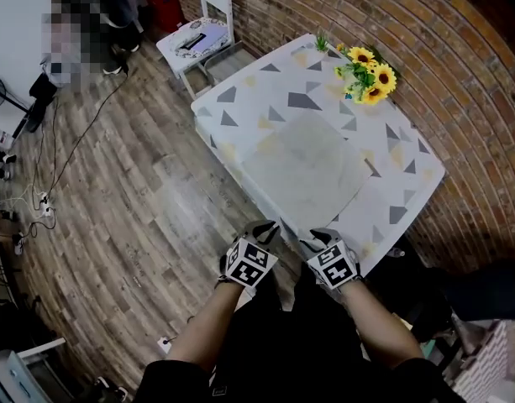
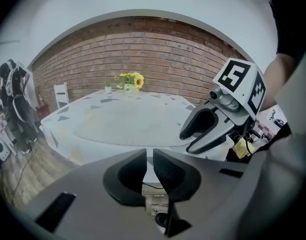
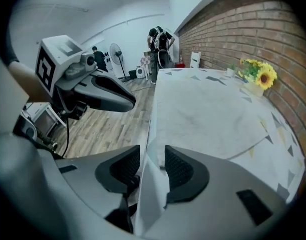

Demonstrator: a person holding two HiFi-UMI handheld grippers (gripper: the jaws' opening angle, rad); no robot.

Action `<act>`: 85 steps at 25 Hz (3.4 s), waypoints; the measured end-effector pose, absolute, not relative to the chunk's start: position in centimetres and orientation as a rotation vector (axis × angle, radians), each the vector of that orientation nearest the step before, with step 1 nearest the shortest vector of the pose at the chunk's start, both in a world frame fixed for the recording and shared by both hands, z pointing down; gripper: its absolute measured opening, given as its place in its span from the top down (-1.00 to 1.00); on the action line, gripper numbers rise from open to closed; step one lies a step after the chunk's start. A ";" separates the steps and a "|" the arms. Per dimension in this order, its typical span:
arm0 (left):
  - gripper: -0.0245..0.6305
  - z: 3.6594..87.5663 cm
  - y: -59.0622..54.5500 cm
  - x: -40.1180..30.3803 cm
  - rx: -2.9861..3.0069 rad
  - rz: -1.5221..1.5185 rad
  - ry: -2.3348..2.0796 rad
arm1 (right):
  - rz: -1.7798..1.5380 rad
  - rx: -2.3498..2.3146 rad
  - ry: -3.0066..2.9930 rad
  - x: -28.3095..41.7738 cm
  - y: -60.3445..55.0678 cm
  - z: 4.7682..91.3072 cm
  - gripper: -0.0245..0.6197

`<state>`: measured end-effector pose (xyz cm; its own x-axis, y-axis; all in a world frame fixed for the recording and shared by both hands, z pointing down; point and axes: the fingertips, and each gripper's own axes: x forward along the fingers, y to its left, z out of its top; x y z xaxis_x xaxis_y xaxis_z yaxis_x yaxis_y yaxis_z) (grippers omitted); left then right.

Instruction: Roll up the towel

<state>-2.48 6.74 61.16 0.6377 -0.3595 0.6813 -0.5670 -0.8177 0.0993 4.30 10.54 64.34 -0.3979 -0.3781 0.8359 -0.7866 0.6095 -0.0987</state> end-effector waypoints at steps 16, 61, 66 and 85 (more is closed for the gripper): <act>0.71 60.8 7.4 -1.0 2.661 0.996 -0.597 | 0.453 0.837 -1.920 5.4 11.2 65.0 0.72; 0.58 63.9 7.6 5.5 2.859 1.465 -0.249 | 0.478 0.484 -2.086 5.2 5.1 64.0 0.80; 0.60 64.4 7.6 5.7 2.846 1.488 -0.213 | 0.493 0.562 -2.078 6.1 3.9 63.3 0.73; 0.77 63.0 6.6 5.0 2.687 1.331 -0.199 | 0.237 0.317 -2.058 6.4 7.4 64.0 0.80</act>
<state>5.04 6.62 63.01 0.6010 -0.0573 0.7972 -0.1781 -0.9819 0.0637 6.43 7.41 64.02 -0.4665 -0.1254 0.8756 -0.3211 0.9464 -0.0355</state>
